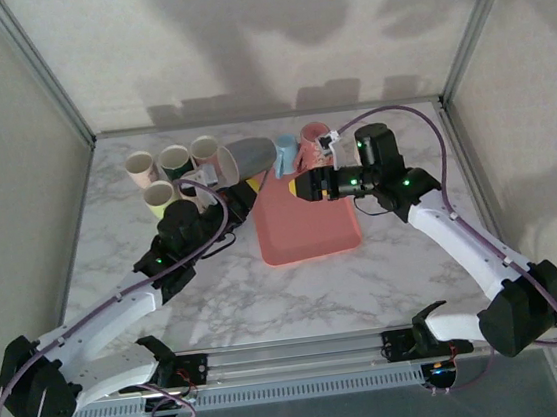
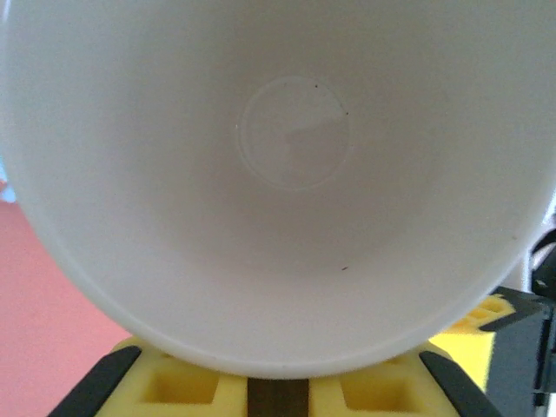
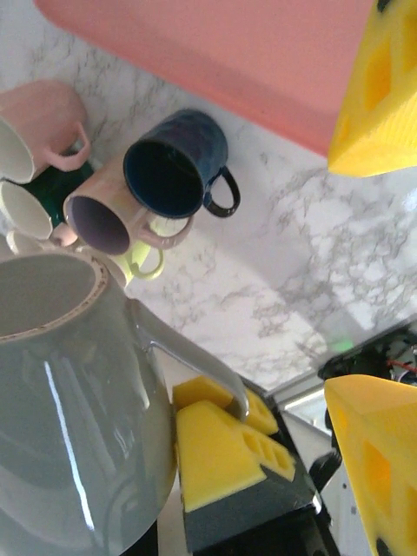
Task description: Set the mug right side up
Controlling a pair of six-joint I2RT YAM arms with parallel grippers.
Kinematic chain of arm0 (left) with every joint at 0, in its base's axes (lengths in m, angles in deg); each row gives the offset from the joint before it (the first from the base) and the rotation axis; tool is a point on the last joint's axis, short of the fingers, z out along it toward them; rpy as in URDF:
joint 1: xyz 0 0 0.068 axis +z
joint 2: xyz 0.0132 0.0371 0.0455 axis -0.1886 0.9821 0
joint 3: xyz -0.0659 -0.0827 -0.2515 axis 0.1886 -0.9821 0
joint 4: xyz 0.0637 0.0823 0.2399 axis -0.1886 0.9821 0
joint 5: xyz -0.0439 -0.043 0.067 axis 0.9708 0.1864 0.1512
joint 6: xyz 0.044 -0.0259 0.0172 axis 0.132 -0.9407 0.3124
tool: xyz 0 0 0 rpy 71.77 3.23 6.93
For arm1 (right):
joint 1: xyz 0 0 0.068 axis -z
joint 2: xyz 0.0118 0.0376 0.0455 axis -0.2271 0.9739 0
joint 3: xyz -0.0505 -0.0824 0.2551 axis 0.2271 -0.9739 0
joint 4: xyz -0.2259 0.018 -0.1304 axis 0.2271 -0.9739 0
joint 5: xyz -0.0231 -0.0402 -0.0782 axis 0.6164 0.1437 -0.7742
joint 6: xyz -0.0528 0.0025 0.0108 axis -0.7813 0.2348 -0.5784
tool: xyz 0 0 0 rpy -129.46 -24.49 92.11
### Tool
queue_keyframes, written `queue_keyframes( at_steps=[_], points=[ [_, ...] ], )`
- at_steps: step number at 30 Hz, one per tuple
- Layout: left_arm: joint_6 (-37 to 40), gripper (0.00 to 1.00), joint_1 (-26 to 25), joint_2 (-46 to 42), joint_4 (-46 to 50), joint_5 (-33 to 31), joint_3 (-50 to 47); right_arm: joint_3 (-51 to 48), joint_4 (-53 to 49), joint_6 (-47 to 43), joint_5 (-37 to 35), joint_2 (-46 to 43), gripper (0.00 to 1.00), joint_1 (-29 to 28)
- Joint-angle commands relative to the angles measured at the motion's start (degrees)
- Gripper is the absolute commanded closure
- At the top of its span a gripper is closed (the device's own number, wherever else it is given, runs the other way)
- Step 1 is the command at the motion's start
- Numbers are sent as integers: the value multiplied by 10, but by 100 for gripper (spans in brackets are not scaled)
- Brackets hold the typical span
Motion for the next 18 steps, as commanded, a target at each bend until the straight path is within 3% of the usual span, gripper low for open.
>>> queue_keyframes(
  at_steps=[1,7,18],
  points=[
    [51,100,-1,-22,107,-63,53,32,-59,-36,-33,1,36,7],
    [71,100,-2,-18,266,-125,103,50,-86,-42,-39,30,36,8],
    [-35,100,0,3,627,-310,197,75,-114,-50,-45,67,35,9]
  ],
)
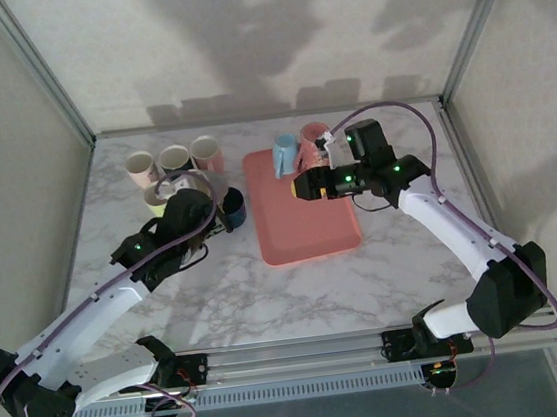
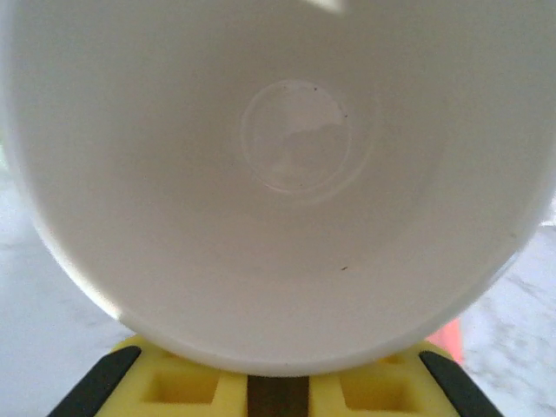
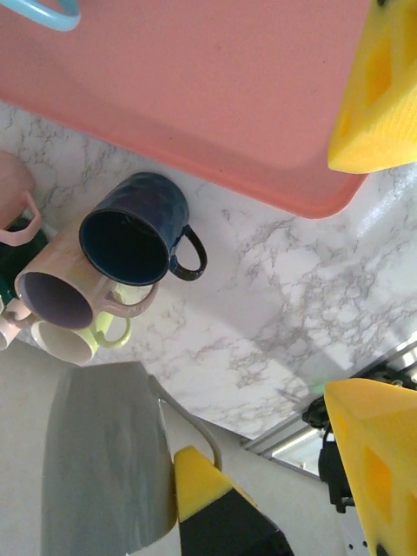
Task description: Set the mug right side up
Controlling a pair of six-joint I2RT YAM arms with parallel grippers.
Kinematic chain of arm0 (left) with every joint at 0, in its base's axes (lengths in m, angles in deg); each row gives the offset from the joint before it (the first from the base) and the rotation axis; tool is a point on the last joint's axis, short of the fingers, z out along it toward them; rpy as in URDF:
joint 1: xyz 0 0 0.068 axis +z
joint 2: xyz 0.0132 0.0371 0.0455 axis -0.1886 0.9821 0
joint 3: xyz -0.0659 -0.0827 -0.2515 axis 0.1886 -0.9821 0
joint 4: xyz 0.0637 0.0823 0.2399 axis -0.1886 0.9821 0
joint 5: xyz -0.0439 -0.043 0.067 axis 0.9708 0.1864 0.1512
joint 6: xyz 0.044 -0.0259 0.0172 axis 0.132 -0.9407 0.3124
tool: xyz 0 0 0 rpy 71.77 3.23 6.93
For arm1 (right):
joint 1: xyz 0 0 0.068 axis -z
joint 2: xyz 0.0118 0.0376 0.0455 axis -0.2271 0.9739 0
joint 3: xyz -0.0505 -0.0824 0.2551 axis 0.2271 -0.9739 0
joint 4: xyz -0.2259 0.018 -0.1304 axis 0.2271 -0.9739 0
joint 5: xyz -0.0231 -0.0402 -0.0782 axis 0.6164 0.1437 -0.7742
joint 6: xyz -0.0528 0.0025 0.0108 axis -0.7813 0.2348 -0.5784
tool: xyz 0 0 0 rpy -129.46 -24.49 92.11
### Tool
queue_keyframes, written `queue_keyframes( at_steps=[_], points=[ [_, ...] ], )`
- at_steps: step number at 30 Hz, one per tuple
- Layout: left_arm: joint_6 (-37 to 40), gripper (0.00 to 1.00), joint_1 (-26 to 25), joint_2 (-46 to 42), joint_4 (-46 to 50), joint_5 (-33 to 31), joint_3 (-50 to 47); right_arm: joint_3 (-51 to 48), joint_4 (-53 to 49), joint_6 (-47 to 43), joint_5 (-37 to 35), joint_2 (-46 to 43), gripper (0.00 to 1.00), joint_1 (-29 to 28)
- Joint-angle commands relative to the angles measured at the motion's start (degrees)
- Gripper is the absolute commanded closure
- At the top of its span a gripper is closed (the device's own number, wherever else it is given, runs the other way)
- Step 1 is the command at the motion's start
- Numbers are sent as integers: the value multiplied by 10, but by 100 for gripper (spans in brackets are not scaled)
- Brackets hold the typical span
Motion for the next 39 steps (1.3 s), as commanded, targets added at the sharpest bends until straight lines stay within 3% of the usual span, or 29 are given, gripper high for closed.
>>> queue_keyframes(
  at_steps=[1,16,39],
  points=[
    [-36,100,2,7,132,-93,46,26,-17,-15,-10,7,35,4],
    [-24,100,50,57,232,-54,24,45,-32,-22,-12,26,35,4],
    [39,100,130,100,125,16,-83,51,-45,-28,-12,46,34,4]
  ],
)
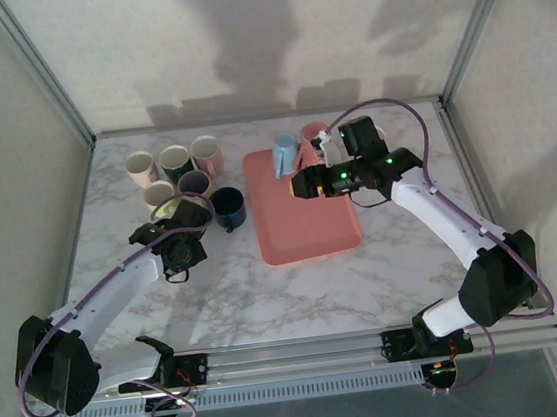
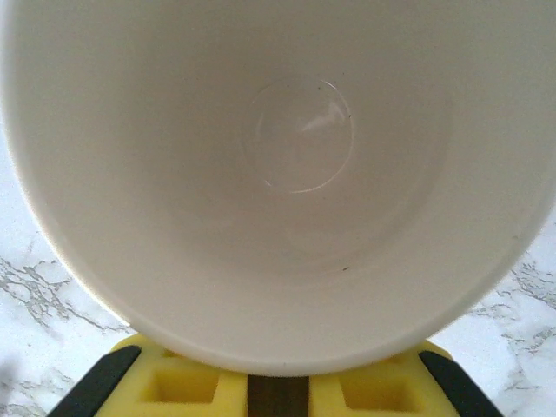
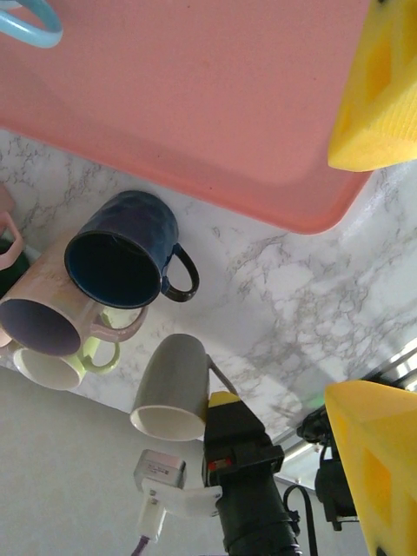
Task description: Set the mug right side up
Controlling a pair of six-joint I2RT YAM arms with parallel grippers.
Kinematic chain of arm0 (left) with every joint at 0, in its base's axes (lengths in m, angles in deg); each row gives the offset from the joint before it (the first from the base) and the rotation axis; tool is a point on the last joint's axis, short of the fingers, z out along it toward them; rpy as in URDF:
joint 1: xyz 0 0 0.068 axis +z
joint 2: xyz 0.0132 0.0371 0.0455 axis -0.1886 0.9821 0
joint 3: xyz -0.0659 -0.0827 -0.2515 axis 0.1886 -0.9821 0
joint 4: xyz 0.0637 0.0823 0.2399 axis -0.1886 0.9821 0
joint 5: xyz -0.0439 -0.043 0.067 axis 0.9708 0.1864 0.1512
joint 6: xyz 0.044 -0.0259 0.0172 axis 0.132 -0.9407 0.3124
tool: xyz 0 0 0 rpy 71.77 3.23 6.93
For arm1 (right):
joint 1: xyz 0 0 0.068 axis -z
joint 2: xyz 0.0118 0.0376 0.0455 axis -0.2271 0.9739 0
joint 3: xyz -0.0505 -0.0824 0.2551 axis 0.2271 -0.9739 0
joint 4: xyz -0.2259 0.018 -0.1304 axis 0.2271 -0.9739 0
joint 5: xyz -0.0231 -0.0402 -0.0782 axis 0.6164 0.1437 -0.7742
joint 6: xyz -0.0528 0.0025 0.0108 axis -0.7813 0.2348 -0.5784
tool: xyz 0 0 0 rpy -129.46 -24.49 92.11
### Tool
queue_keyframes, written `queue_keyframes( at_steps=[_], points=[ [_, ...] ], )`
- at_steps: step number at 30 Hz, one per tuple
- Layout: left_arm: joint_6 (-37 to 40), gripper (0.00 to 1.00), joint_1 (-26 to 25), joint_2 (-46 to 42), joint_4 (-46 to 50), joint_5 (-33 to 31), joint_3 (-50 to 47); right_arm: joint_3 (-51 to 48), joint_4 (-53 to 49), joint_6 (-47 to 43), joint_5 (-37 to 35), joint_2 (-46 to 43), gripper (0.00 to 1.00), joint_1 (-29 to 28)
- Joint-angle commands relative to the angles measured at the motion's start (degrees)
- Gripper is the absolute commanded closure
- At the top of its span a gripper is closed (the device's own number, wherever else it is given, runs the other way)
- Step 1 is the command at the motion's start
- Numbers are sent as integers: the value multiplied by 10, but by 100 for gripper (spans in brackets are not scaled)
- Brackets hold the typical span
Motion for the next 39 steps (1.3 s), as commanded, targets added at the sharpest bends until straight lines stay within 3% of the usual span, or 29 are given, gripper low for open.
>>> queue_keyframes(
  at_steps=[1,21,26,28,30,35,39],
  points=[
    [15,100,10,6,-32,-4,-5,17,-10,-12,-2,7,34,3],
    [23,100,21,37,-64,0,-36,19,-12,-11,0,12,34,3],
    [23,84,21,38,-67,4,-38,19,-13,-12,-1,12,33,4],
    [22,70,21,36,-65,4,-36,19,-13,-13,-2,12,33,4],
    [22,63,21,33,-61,0,-35,20,-13,-13,-2,13,33,4],
    [26,52,21,17,-44,2,-26,21,-15,-15,-8,13,32,3],
    [39,50,21,-1,-26,13,-7,28,-26,-22,-25,13,32,5]
  ],
)
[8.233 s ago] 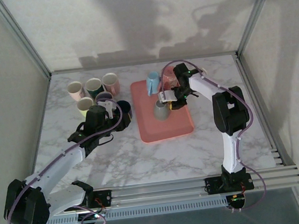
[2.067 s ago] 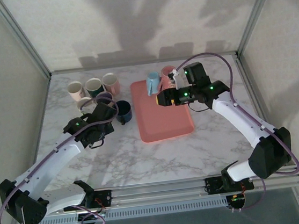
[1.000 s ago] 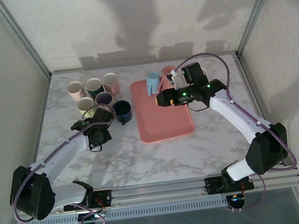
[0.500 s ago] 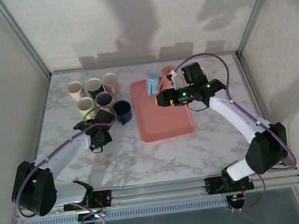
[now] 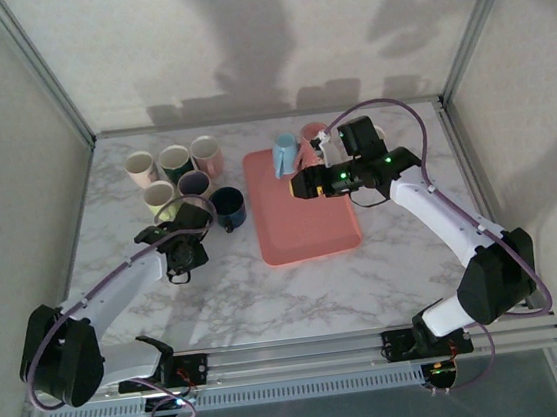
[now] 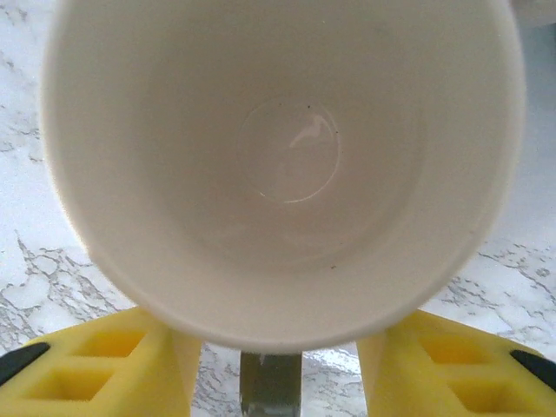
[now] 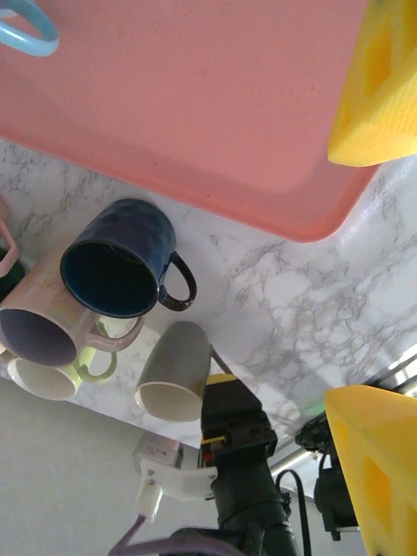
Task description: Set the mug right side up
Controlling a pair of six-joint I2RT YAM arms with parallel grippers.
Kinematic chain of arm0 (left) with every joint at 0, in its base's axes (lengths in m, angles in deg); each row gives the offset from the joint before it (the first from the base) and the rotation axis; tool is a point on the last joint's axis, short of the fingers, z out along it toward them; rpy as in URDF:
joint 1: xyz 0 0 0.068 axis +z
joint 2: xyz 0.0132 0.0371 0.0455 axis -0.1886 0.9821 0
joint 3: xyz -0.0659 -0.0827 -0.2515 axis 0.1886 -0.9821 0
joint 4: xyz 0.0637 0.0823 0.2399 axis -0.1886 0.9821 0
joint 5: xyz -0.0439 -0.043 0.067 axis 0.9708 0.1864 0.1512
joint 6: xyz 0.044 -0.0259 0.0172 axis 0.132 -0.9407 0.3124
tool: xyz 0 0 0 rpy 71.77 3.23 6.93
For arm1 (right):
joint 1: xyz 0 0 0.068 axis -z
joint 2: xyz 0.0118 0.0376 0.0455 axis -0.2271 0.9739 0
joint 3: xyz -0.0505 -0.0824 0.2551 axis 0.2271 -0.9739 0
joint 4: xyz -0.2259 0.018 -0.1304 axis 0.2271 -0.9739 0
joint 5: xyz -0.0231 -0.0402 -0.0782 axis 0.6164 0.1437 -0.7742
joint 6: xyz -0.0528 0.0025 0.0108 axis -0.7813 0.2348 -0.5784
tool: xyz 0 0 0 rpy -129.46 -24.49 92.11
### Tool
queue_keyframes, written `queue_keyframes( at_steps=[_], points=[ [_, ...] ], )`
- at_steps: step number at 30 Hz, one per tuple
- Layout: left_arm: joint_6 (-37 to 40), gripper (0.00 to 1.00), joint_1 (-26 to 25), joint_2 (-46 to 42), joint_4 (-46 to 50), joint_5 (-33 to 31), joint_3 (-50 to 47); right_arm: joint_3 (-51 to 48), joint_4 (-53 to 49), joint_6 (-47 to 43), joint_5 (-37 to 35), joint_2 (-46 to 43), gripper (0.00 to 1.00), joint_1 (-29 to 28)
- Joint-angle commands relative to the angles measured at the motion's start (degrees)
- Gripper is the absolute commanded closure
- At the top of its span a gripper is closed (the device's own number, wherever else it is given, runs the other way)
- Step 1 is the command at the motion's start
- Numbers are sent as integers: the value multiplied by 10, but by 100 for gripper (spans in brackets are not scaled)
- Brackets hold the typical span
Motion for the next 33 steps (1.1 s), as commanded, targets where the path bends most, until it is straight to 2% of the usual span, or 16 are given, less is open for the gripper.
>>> queue_keyframes(
  at_steps=[1,3,10,12,17,23,30,33],
  points=[
    [18,50,6,-28,28,9,32,28,-22,-15,-26,5,32,5],
    [31,51,7,-42,21,34,47,32,-31,-21,-43,3,32,4],
    [79,54,2,-80,-95,210,87,49,-60,-33,-89,4,32,5],
    [81,54,1,-80,-127,243,93,51,-64,-33,-103,6,32,5],
    [86,54,1,-57,-157,264,112,61,-81,-32,-155,22,33,5],
    [60,57,0,-41,-290,344,73,89,-93,-5,-231,66,36,4],
    [67,57,-1,-17,-410,370,34,137,-99,42,-272,127,34,0],
    [119,58,-16,-4,-470,338,22,142,-90,57,-278,130,32,0]
  ],
)
